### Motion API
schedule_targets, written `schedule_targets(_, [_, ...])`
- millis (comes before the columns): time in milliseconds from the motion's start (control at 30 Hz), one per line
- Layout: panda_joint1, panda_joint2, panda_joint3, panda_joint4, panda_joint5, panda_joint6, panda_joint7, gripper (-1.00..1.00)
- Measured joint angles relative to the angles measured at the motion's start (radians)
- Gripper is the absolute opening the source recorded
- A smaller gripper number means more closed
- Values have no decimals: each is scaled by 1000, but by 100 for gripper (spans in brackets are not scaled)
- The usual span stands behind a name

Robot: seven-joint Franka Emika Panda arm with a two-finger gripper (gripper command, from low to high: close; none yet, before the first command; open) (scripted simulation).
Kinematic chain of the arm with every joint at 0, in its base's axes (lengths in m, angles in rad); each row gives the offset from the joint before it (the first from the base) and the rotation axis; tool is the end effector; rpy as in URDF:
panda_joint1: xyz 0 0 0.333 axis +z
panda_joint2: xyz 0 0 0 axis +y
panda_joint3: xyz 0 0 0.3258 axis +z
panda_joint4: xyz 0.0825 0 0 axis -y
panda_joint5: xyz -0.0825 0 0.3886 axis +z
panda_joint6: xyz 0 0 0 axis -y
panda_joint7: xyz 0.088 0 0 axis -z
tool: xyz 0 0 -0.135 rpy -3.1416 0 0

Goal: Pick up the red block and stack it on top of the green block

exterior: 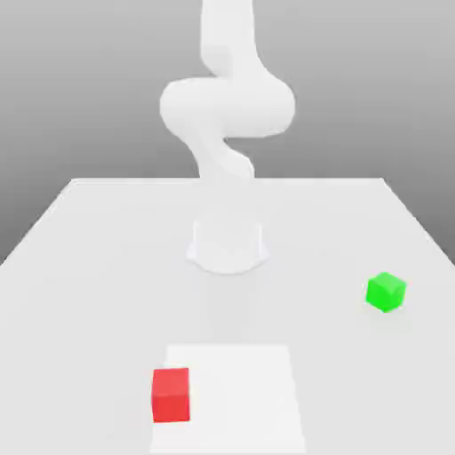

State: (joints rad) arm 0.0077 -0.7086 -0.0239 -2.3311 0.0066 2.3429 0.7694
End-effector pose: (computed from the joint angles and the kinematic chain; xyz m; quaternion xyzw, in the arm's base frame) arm 0.3981 -0.0089 0.6529 -0.8640 0.3595 -0.3235 0.1401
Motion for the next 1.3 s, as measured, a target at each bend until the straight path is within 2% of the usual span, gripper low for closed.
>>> schedule_targets(567, [11,623,-124,-212,55,292,-215,0])
schedule_targets(733, [-13,802,-137,-272,48,379,-261,0])
schedule_targets(900, [-51,983,-89,-259,101,519,-309,0])
schedule_targets(933, [-62,1016,-76,-254,113,547,-318,-100])
schedule_targets(1167, [-64,1023,-73,-253,114,552,-318,-100])
schedule_targets(1300, [-47,903,-102,-272,63,452,-281,-100])
